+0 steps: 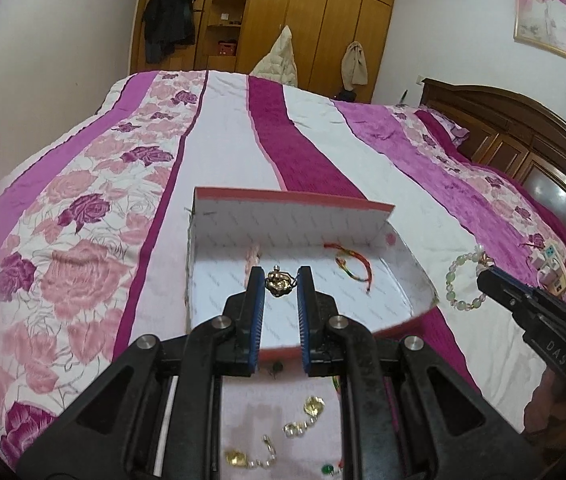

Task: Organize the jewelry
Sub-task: 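Carry the gold earring and jade bracelet with both grippers into the shoebox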

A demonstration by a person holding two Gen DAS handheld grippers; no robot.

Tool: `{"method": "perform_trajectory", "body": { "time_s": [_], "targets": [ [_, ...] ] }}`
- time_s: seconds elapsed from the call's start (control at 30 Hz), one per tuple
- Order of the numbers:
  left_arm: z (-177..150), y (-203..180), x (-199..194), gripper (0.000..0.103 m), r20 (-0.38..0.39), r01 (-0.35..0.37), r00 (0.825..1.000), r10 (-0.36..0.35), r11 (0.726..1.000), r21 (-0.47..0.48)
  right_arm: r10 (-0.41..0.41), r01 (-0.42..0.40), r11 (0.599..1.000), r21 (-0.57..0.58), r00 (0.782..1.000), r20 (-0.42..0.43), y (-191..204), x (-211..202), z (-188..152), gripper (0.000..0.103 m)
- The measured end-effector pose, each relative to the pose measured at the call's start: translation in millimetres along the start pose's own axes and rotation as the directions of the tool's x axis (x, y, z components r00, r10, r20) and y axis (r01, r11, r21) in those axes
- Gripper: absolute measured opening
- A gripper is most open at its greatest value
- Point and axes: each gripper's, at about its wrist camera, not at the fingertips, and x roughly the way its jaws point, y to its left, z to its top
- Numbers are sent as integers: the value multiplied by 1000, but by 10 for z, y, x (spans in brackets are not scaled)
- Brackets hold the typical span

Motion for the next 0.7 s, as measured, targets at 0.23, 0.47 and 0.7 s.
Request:
{"method": "perform_trajectory", "body": {
  "time_s": [0.23, 0.47, 0.7],
  "targets": [
    [120, 17, 197, 8, 15, -14, 1000, 14, 1000, 1, -15, 15, 1000, 10, 1000, 11, -78, 235, 172, 12],
    [140, 74, 470, 8, -5, -32, 999, 32, 999, -9, -41, 41, 999, -5, 999, -12, -127, 585, 225, 12],
    [23, 125, 773, 8, -73, -68, 995, 68, 998, -1, -71, 72, 997, 13, 995, -70, -247, 937, 146, 12]
  ]
}}
